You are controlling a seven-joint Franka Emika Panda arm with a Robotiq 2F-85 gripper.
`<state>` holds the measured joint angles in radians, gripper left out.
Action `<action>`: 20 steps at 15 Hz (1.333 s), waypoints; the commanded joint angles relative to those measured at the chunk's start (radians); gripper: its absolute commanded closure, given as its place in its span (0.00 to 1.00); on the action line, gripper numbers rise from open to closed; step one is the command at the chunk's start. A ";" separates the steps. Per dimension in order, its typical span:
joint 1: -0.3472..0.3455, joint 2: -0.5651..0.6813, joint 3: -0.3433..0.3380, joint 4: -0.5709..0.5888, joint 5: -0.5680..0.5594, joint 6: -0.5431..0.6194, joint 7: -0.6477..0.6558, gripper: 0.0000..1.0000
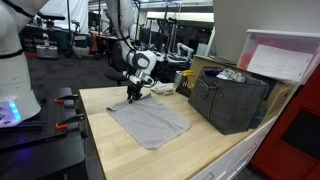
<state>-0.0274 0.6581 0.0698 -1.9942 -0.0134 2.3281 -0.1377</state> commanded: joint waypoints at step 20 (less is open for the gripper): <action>-0.089 -0.232 -0.006 -0.009 0.123 -0.216 -0.142 0.99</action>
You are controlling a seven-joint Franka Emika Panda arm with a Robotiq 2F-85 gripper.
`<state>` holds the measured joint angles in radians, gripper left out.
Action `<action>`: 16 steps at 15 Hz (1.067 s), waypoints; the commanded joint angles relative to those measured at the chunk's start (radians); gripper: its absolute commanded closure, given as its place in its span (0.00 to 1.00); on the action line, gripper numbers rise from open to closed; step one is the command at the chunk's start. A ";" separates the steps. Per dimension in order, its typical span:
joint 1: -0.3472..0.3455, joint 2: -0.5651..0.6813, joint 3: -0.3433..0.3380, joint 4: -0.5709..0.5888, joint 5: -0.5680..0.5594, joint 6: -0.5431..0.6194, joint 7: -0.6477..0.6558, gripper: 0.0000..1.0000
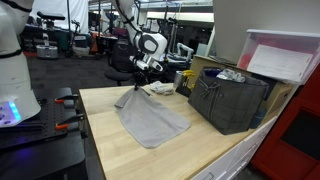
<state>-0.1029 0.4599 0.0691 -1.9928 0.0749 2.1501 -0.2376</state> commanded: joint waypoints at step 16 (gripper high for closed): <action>-0.116 -0.022 -0.120 0.057 0.045 -0.034 -0.034 0.99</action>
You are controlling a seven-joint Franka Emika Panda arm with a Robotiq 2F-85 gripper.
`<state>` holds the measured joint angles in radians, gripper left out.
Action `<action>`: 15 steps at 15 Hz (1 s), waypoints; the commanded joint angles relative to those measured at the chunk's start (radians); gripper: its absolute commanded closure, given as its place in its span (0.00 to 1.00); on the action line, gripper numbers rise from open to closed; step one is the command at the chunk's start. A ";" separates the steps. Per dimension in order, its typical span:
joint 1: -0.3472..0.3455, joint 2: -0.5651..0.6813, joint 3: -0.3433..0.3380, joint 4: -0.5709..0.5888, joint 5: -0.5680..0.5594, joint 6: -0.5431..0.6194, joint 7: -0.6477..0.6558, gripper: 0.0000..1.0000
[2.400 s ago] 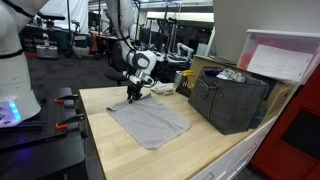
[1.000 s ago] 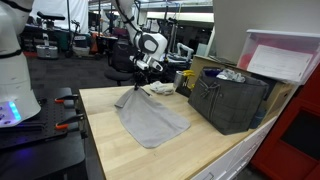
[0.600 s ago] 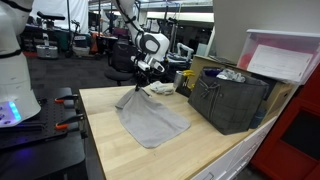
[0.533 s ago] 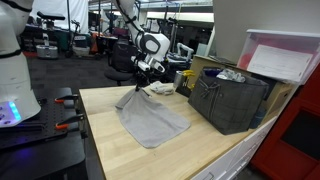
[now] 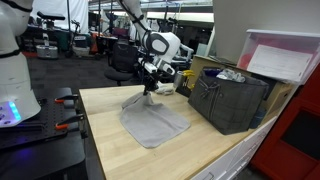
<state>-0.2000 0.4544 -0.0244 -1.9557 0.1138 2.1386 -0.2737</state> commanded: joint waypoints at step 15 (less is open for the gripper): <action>-0.016 0.041 -0.132 0.077 -0.201 0.007 0.088 0.99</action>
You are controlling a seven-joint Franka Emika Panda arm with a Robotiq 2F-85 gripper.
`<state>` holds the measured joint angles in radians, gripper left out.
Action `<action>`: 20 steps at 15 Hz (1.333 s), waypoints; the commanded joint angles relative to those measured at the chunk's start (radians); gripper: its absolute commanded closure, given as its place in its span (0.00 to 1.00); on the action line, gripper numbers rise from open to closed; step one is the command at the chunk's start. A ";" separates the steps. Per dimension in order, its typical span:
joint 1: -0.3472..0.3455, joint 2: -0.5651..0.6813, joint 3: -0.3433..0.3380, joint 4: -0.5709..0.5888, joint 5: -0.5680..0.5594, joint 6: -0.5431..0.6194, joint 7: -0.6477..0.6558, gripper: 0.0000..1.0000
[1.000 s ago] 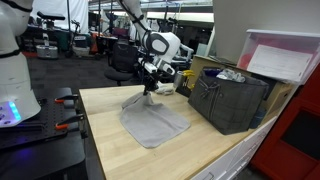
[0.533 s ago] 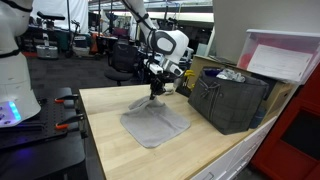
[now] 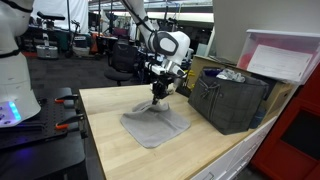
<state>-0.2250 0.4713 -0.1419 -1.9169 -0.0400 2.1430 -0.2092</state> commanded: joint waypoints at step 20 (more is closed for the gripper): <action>0.101 -0.122 0.022 -0.139 -0.036 0.070 0.249 0.00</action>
<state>-0.0974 0.4371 -0.1408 -1.9430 -0.1558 2.2373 0.0453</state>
